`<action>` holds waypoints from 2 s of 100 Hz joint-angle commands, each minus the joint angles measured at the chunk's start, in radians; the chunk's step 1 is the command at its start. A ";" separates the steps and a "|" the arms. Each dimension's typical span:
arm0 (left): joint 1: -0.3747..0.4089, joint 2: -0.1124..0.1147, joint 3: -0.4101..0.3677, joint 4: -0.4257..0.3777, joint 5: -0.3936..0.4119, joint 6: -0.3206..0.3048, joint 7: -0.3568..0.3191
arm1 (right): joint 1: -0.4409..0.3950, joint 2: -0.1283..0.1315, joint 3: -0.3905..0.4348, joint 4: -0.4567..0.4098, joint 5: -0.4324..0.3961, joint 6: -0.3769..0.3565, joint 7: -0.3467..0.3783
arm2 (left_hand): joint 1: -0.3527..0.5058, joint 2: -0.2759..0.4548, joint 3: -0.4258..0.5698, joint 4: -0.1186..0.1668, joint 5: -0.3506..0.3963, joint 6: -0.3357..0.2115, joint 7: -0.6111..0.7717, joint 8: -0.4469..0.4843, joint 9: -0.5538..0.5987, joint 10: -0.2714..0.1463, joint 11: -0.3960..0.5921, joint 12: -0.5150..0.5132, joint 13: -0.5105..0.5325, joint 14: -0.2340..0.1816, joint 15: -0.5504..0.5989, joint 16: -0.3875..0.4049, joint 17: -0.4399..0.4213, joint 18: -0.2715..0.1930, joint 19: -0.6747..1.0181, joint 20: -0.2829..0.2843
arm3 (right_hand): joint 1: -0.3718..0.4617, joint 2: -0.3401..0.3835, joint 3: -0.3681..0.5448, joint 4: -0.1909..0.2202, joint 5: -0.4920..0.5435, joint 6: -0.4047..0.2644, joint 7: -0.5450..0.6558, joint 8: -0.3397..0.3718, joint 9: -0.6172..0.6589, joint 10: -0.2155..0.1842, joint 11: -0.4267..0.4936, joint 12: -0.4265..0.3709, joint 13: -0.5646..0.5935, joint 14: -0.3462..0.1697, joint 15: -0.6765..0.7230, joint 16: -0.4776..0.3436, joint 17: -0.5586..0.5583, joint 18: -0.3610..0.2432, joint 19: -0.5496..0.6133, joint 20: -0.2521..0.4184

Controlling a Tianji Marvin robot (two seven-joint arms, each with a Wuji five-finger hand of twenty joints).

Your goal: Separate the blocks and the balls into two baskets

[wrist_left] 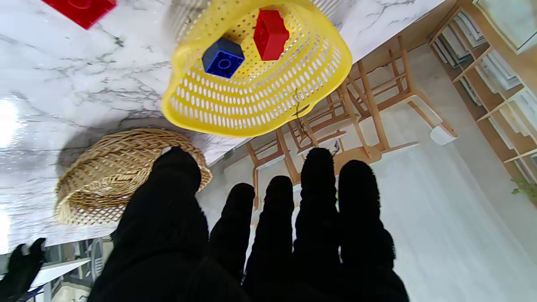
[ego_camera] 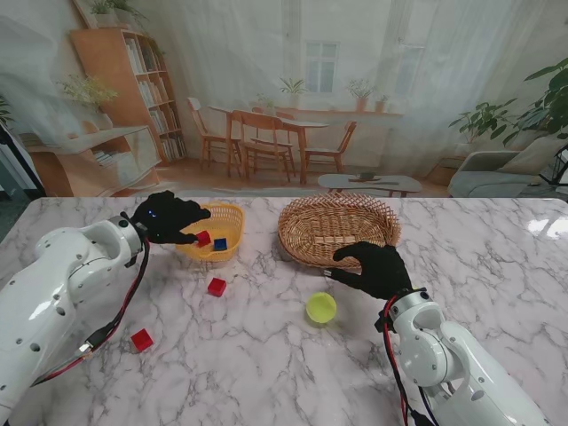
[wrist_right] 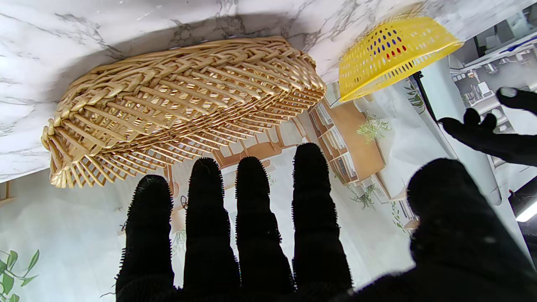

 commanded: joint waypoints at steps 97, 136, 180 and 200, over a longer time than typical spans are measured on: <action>0.275 0.014 -0.100 -0.166 0.026 -0.144 -0.019 | 0.003 -0.001 -0.003 0.008 0.002 0.004 0.003 | -0.062 0.032 -0.046 -0.034 0.071 0.002 -0.002 0.021 0.105 -0.002 0.011 0.061 0.031 0.036 -0.012 0.027 0.007 0.035 -0.019 0.022 | 0.030 0.045 -0.014 0.026 0.018 0.010 0.008 -0.012 -0.005 -0.001 0.008 0.005 -0.005 -0.002 -0.041 -0.008 -0.015 0.016 -0.009 -0.008; 0.262 0.016 -0.025 -0.110 -0.009 -0.086 -0.070 | 0.007 0.000 -0.007 0.011 0.003 0.007 0.007 | -0.061 0.022 -0.045 -0.037 0.060 0.026 -0.023 0.007 0.073 0.014 -0.014 0.032 -0.005 0.049 -0.049 -0.013 -0.010 0.034 -0.048 0.002 | 0.030 0.045 -0.014 0.026 0.017 0.010 0.007 -0.012 -0.005 -0.002 0.008 0.005 -0.005 -0.003 -0.041 -0.008 -0.015 0.016 -0.009 -0.008; 0.200 0.016 0.058 -0.047 -0.032 -0.030 -0.074 | 0.008 0.000 -0.006 0.013 0.005 0.007 0.008 | -0.083 0.019 -0.045 -0.037 -0.052 0.062 -0.089 -0.033 -0.174 0.097 -0.191 -0.158 -0.185 0.071 -0.209 -0.262 -0.106 0.015 -0.227 -0.116 | 0.030 0.045 -0.014 0.026 0.017 0.011 0.007 -0.012 -0.005 0.000 0.008 0.005 -0.004 -0.002 -0.041 -0.008 -0.015 0.016 -0.009 -0.008; 0.148 0.017 0.117 -0.002 -0.038 -0.005 -0.062 | 0.013 0.001 -0.011 0.017 0.004 0.007 0.012 | -0.072 -0.016 -0.042 -0.033 -0.065 0.118 -0.115 -0.068 -0.197 0.134 -0.210 -0.201 -0.203 0.070 -0.206 -0.321 -0.095 -0.015 -0.234 -0.152 | 0.030 0.045 -0.014 0.026 0.018 0.010 0.007 -0.012 -0.005 -0.002 0.008 0.005 -0.003 -0.001 -0.040 -0.007 -0.014 0.015 -0.008 -0.008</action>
